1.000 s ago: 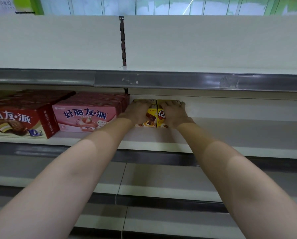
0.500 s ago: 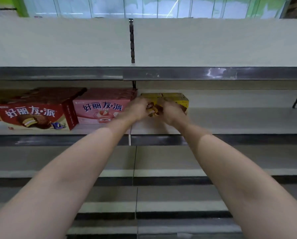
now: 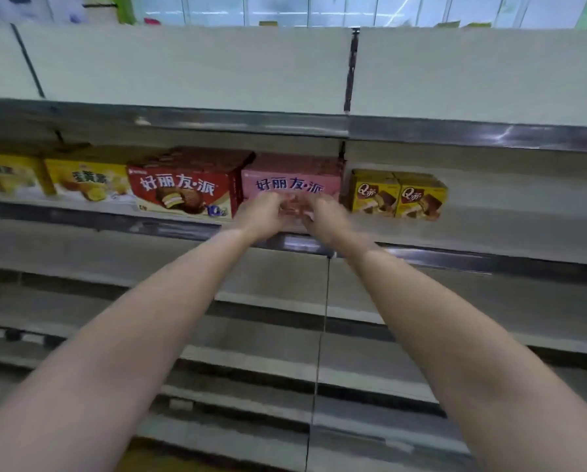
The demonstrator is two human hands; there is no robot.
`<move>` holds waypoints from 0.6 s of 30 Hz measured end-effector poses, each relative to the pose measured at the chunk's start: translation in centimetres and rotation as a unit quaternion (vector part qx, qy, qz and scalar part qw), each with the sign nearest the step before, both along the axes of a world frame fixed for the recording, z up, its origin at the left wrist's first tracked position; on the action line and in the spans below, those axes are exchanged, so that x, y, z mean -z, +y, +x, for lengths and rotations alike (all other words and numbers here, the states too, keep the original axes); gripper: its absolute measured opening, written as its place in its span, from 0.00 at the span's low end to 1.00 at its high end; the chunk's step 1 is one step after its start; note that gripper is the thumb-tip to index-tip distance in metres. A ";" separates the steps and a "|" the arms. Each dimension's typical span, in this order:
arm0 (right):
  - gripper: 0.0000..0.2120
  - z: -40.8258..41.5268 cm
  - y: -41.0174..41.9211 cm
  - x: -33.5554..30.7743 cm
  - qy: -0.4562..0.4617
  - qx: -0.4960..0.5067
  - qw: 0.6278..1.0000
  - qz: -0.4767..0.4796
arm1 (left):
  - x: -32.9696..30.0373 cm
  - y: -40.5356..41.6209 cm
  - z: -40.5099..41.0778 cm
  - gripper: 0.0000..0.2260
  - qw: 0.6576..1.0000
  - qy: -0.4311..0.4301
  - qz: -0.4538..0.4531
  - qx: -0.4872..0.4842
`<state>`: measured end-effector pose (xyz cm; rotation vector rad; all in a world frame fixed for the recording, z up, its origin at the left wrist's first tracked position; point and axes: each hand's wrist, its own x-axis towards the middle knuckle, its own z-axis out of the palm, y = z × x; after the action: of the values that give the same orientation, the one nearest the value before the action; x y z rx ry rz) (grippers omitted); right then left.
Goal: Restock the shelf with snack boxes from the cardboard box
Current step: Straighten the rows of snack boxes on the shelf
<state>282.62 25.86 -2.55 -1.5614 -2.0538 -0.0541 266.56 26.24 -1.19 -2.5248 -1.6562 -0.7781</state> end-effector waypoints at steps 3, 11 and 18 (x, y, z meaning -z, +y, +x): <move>0.14 -5.2 0.7 0.4 0.004 -0.057 0.998 0.006 | 0.7 -0.9 -5.5 0.13 0.999 0.000 -0.006 -0.046; 0.09 -18.2 1.4 1.7 -0.005 -0.182 0.983 0.007 | 2.4 -3.0 -18.5 0.04 0.978 0.039 -0.060 -0.197; 0.09 -27.0 3.5 3.0 -0.004 -0.274 0.962 -0.008 | 4.2 -2.8 -26.3 0.12 0.958 0.031 -0.086 -0.272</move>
<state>255.57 29.35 -5.53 -0.9509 -2.4225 0.1620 240.26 23.49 -5.38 -1.9775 -2.3177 -0.5107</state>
